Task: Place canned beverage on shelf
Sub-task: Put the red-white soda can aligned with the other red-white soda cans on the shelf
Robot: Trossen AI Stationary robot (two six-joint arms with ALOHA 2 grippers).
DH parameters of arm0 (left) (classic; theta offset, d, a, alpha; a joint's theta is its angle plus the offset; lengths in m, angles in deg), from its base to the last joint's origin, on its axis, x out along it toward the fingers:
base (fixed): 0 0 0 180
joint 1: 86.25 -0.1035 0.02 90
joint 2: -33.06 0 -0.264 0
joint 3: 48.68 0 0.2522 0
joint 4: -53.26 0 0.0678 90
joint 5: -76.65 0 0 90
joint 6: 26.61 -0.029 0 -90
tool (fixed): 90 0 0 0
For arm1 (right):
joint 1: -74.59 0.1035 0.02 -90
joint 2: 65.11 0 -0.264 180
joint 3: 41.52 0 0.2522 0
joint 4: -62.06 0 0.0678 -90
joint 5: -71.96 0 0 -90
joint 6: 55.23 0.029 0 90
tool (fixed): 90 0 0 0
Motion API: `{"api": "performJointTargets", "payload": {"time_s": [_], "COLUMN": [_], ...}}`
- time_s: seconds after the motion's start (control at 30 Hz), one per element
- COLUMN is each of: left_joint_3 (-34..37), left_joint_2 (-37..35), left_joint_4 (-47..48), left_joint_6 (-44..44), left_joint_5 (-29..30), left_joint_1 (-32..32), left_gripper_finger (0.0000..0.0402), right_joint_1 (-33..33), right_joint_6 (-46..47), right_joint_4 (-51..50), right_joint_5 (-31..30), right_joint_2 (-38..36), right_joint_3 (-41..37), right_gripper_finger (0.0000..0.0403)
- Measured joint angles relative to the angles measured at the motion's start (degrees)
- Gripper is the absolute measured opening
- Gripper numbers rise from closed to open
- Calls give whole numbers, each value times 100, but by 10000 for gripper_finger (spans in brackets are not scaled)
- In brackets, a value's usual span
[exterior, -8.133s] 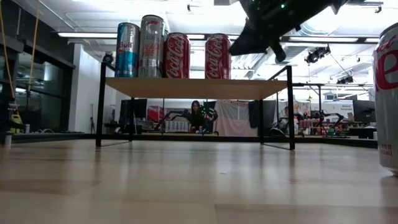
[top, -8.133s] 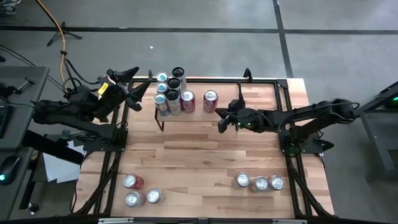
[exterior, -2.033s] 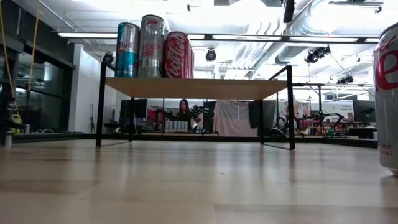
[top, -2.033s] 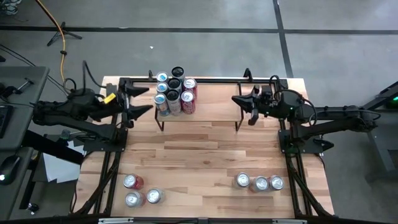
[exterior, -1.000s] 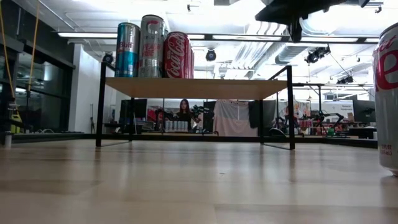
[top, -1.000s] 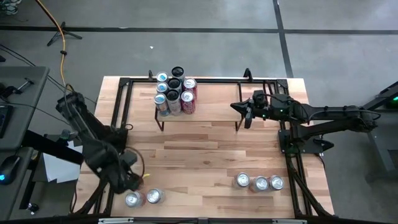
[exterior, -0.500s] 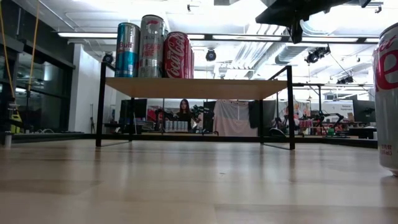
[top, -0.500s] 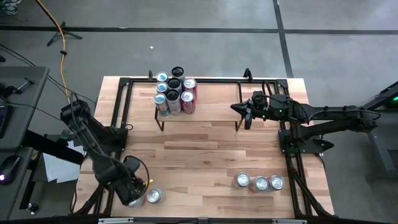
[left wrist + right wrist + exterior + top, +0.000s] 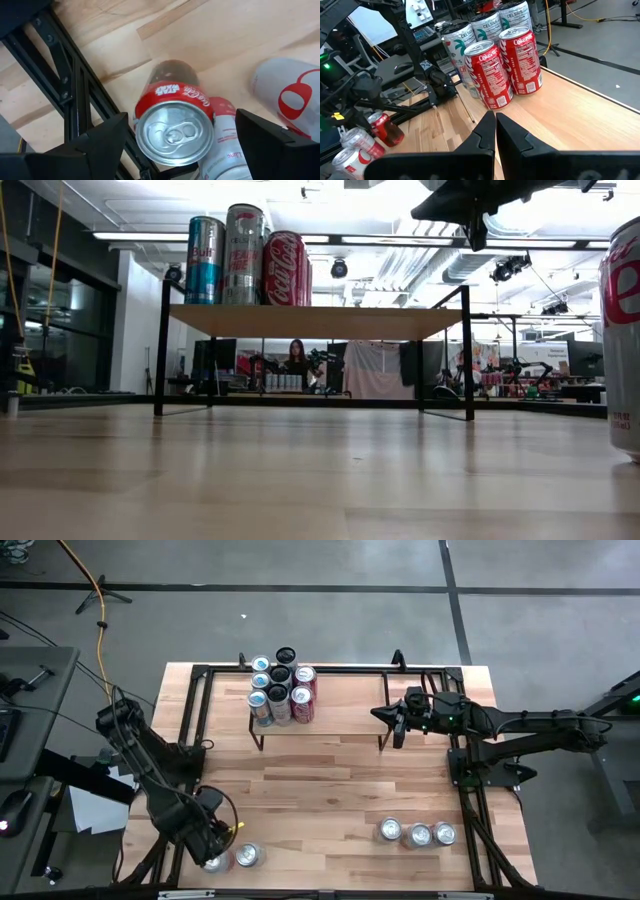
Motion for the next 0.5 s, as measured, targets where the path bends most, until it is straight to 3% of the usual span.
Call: {"api": "performJointTargets", "payload": {"time_s": [0.5], "left_joint_3": [149], "left_joint_2": [-148], "left_joint_4": [36], "left_joint_6": [-490], "left_joint_5": [-208], "left_joint_1": [12], "left_gripper_finger": [305], "right_joint_1": [0], "right_joint_6": [-40], "right_joint_4": [-4], "right_joint_5": [-94], "right_joint_2": [0], "right_joint_3": [0], "right_gripper_finger": [0]}}
